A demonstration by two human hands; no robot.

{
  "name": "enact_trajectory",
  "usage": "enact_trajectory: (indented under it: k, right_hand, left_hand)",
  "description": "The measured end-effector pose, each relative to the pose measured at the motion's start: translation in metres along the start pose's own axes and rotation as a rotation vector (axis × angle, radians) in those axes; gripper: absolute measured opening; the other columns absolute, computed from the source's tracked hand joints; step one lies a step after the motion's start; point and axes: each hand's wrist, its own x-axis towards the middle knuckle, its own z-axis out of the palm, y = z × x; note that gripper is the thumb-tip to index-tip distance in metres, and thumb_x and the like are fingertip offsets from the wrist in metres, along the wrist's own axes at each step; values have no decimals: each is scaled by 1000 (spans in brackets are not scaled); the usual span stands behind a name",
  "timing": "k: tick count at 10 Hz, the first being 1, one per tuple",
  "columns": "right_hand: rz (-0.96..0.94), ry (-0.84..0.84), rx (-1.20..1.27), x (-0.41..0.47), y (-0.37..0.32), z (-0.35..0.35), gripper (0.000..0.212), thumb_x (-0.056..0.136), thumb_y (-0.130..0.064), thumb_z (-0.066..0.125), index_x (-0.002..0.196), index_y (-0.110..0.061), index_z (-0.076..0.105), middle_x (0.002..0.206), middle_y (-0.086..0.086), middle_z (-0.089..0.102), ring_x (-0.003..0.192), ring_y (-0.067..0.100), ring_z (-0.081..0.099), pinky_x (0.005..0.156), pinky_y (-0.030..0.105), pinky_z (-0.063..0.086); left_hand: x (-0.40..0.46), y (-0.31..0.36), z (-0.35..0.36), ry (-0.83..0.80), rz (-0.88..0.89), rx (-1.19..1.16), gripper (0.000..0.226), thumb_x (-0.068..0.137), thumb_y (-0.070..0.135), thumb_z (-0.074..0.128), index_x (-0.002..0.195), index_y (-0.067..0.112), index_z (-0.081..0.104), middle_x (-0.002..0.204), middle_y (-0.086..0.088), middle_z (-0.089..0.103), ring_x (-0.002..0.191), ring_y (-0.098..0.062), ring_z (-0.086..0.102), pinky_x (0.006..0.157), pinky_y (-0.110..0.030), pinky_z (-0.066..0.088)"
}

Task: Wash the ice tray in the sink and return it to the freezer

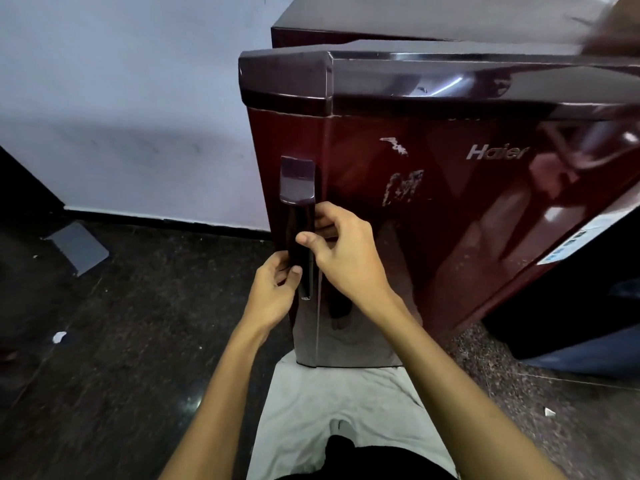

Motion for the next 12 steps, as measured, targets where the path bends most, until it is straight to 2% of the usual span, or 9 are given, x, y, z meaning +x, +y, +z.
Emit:
enact_trajectory:
  k: [1, 4, 5, 7, 8, 9, 10, 11, 12]
  right_hand:
    - [-24, -17, 3, 17, 7, 1, 26, 83, -17, 67, 108, -16, 64, 99, -4, 67, 91, 2, 61, 78, 15, 50]
    - [-49, -44, 55, 52, 21, 5, 24, 81, -14, 70, 104, -17, 64, 95, -4, 66, 88, 4, 62, 73, 11, 50]
    - [-47, -50, 53, 62, 23, 5, 25, 80, -15, 70, 104, -17, 64, 94, -4, 65, 87, 4, 62, 73, 12, 50]
    - [-50, -79, 76, 68, 25, 4, 28, 80, -15, 71, 107, -15, 64, 91, -7, 64, 85, 1, 60, 70, 5, 46]
    - [-49, -75, 87, 67, 25, 4, 28, 80, -13, 71, 107, -14, 64, 88, -12, 61, 83, -3, 58, 68, 2, 43]
    - [-62, -49, 90, 64, 25, 6, 27, 81, -13, 70, 107, -13, 64, 91, -11, 62, 84, -6, 57, 69, 1, 42]
    - [-59, -35, 100, 59, 26, 8, 29, 83, -13, 68, 111, -10, 63, 100, -6, 65, 88, -5, 57, 72, 2, 42]
    - [-37, -66, 114, 45, 34, 7, 32, 87, -6, 62, 118, -13, 59, 107, -9, 63, 95, -7, 57, 79, 3, 43]
    - [55, -106, 165, 23, 42, 11, 42, 90, -3, 57, 129, -17, 53, 118, -5, 60, 105, -1, 57, 87, 8, 45]
  left_hand:
    - [15, -2, 1, 31, -3, 9, 25, 97, 8, 49, 121, 12, 55, 112, 4, 65, 111, -12, 61, 92, -21, 48]
    - [47, -6, 5, 95, -11, 23, 26, 98, 10, 47, 123, 9, 55, 116, -6, 65, 112, -16, 59, 99, -31, 46]
    - [55, -4, 7, 112, -4, 25, 23, 98, 8, 46, 119, 10, 56, 112, -4, 65, 107, -15, 60, 97, -32, 47]
    - [61, -7, 7, 91, 11, 25, 22, 99, 10, 46, 119, 11, 55, 105, 3, 63, 92, -2, 59, 80, -17, 45]
    - [61, -8, 8, 105, -10, 26, 26, 99, 14, 46, 123, 8, 54, 107, 4, 62, 95, -3, 58, 80, -14, 44]
    - [59, -9, 10, 120, -36, -5, 31, 99, 18, 46, 128, 8, 51, 118, -1, 61, 109, -11, 57, 91, -22, 44]
    - [57, -8, 10, 142, -61, -35, 31, 98, 21, 50, 126, 8, 52, 122, -2, 61, 112, -11, 57, 95, -27, 45]
    - [50, -13, 8, 186, -36, -60, 29, 96, 18, 53, 125, 13, 53, 116, 3, 60, 98, 2, 58, 80, -14, 48]
    - [39, -19, 2, 192, -69, -36, 32, 97, 15, 51, 129, 12, 52, 119, 2, 58, 98, 1, 57, 81, -13, 45]
